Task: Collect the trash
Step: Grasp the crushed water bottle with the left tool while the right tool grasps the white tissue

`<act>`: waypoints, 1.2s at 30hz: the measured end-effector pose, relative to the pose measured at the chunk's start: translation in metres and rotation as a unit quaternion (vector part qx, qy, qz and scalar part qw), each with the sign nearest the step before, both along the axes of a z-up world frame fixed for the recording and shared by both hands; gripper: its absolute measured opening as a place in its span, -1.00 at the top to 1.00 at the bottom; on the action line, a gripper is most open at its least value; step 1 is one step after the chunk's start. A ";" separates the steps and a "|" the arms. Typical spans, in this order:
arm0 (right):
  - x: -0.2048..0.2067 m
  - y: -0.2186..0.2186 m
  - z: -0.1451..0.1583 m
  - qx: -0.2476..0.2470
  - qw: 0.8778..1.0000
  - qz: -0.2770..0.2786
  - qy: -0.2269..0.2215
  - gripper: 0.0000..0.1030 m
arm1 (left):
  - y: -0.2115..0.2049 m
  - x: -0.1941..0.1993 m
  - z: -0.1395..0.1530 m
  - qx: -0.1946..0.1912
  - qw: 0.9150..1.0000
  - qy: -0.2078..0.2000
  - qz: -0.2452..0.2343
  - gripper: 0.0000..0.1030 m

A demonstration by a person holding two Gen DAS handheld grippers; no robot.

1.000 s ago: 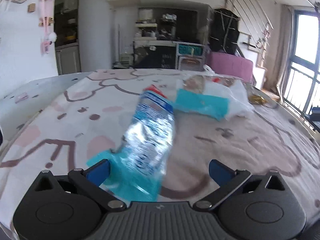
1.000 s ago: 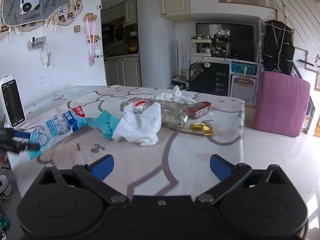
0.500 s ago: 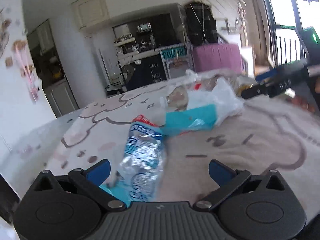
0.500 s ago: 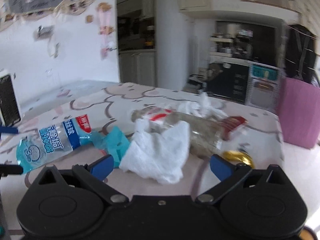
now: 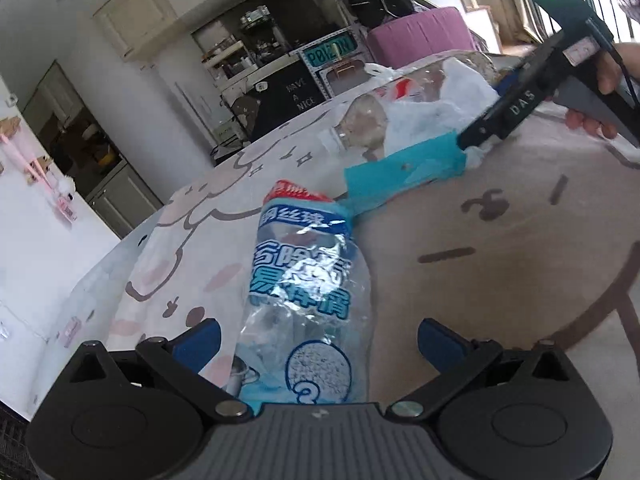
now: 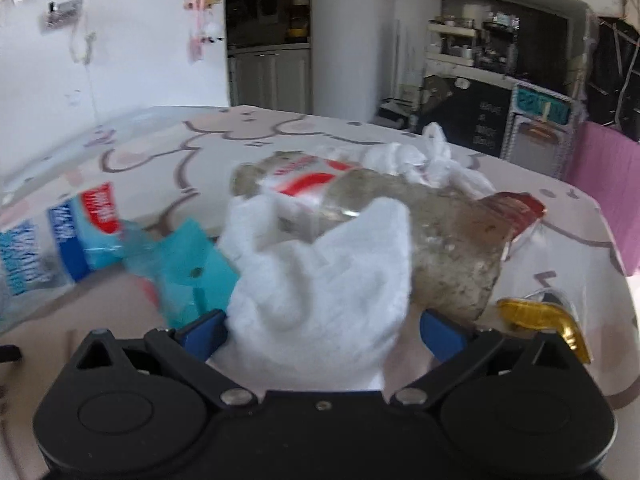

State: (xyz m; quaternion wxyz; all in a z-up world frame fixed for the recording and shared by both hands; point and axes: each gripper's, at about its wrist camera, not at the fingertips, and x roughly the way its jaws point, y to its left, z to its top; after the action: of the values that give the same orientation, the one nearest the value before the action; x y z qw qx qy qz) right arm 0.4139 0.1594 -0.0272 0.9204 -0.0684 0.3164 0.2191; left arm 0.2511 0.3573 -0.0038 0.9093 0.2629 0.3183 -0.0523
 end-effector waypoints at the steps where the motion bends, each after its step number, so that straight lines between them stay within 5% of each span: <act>1: 0.004 -0.003 -0.002 0.007 1.000 -0.004 0.010 -1.00 | 0.001 0.001 0.000 -0.009 1.000 0.000 0.002 -0.91; 3: 0.007 -0.012 -0.002 0.037 0.999 -0.007 0.024 -0.96 | 0.003 0.004 0.000 -0.027 1.000 0.002 0.006 -0.73; 9: -0.011 -0.009 0.001 0.020 0.999 0.024 0.007 -0.19 | 0.002 0.007 0.000 -0.070 0.997 0.008 0.028 -0.25; 11: -0.020 -0.005 0.002 0.016 0.999 0.042 0.005 0.21 | 0.001 0.005 0.001 -0.082 0.996 0.013 0.034 0.02; 12: -0.024 -0.005 0.003 0.016 0.999 0.046 0.006 0.29 | 0.000 0.005 0.002 -0.086 0.995 0.015 0.041 0.22; 16: -0.034 -0.007 0.006 0.024 0.998 0.050 0.017 0.69 | -0.003 -0.001 0.005 -0.102 0.993 0.015 0.062 0.46; 21: -0.046 -0.023 0.010 0.042 0.998 0.034 0.032 0.77 | -0.004 -0.007 0.010 -0.118 0.989 0.008 0.094 0.67; 36: -0.112 -0.089 0.036 0.071 0.997 0.000 0.019 0.81 | -0.031 -0.058 0.032 -0.218 0.960 -0.040 0.172 0.75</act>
State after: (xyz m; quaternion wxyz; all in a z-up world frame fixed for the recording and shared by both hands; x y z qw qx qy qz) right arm 0.3018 0.0708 0.0093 0.9170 0.0016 0.3170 0.2421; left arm 0.1927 0.3259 0.0285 0.9520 0.0020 0.3025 0.0471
